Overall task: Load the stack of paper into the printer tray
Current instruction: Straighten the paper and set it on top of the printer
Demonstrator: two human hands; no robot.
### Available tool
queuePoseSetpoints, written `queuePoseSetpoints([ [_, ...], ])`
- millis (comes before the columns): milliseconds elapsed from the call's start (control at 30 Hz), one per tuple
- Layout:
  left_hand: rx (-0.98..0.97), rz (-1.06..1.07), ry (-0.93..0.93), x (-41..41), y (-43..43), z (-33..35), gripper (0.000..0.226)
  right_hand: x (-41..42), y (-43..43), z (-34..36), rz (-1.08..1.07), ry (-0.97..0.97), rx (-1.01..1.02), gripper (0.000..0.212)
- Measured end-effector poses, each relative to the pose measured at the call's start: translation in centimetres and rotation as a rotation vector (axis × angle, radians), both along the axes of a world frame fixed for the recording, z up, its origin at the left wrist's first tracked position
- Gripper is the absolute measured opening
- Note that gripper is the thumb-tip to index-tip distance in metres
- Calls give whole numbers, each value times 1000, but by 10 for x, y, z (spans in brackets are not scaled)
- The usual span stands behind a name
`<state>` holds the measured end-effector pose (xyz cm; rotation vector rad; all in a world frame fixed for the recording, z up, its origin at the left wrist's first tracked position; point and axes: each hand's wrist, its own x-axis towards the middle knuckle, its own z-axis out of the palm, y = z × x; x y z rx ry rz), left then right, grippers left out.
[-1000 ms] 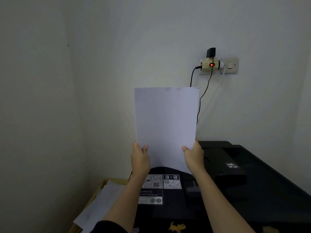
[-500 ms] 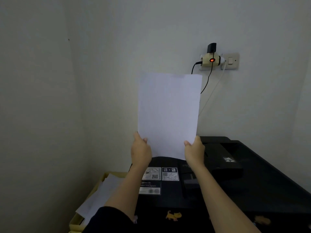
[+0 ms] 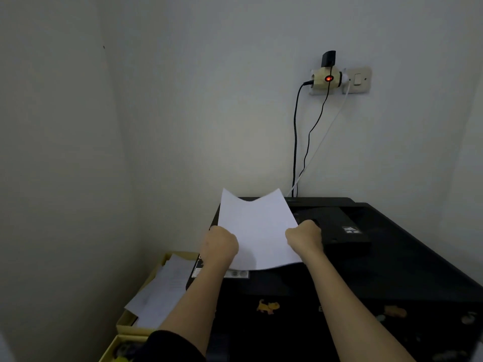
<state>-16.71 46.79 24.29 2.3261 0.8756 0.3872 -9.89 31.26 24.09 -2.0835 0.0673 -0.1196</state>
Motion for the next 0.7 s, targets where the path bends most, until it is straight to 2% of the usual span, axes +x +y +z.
queuePoseSetpoints([
  [67,59,17,14,-3,-5,-1,28,-4,1,-2,1,-3,-60,16],
  [133,178,13,63,-3,-9,1,27,-8,1,1,2,-8,-128,4],
  [200,256,32,140,-3,-13,7,25,-12,1,5,12,-19,-224,20],
  [267,272,63,245,-3,-16,12,27,-17,0,8,11,-29,-290,25],
  [333,256,79,303,-3,-17,11,41,-22,-2,10,12,-23,-320,21],
  [400,291,81,289,-5,-22,9,60,-28,-7,10,10,-12,-284,5],
  [467,336,68,153,-12,-33,5,68,-32,-14,9,-1,-35,-233,18],
  [500,355,45,42,-17,-40,2,69,-36,-18,9,-10,-58,-212,17],
  [533,374,9,-92,-23,-48,-3,69,-39,-24,6,-15,-104,-187,7],
  [600,396,-95,-350,-36,-67,-18,68,-48,-40,-6,-70,-256,-115,34],
  [700,418,-248,-543,-65,-104,-58,68,-79,-64,-35,-220,-578,-142,44],
])
